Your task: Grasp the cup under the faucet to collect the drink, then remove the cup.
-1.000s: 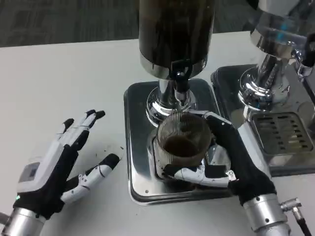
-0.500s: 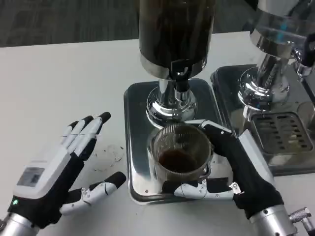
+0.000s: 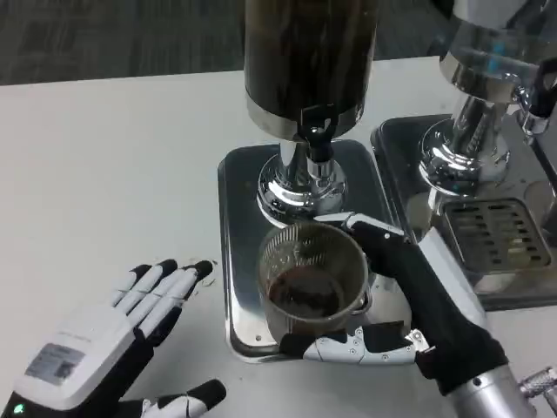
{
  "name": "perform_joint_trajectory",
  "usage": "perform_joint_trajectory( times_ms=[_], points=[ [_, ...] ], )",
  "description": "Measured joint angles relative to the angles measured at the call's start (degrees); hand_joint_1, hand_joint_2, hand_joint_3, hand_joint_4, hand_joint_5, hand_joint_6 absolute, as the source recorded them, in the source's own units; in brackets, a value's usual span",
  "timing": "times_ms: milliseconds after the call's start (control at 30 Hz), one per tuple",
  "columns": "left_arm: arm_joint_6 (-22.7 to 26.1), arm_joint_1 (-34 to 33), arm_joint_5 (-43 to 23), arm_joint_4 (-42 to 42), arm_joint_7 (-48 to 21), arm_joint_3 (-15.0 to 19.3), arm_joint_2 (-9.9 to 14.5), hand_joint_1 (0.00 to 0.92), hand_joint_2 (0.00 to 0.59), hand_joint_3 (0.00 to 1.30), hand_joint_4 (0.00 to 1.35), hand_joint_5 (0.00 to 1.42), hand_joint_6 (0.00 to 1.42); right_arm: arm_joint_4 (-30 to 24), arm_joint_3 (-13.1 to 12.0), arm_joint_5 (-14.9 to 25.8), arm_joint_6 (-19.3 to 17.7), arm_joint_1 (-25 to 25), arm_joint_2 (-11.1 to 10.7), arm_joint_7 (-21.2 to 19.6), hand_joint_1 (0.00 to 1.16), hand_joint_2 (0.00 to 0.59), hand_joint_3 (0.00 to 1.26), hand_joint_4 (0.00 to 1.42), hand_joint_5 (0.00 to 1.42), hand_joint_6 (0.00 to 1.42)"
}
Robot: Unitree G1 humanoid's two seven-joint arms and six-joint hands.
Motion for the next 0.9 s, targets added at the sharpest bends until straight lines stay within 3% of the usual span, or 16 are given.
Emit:
perform_joint_trajectory(
  times_ms=[200,567,900],
  points=[
    [0.6,4.1,0.3,-2.5,0.9,1.5,0.1,0.0,0.167,0.0,0.0,0.0,0.0,-1.4,0.1,0.1,0.7,0.8,-0.7,2.1,1.03,0.112,0.58,0.7,0.72,0.85],
    [3.4,8.9,0.3,-5.5,2.1,4.1,-0.6,0.0,0.164,0.0,0.0,0.0,0.0,-7.8,-0.9,3.1,2.1,2.9,-4.2,6.9,1.03,0.113,0.61,0.7,0.73,0.86],
    [3.4,10.9,0.3,-7.1,2.1,4.2,-1.2,0.0,0.159,0.0,0.0,0.0,0.0,-9.1,-0.9,3.9,3.2,4.1,-4.2,8.4,1.03,0.112,0.61,0.72,0.75,0.87]
  ],
)
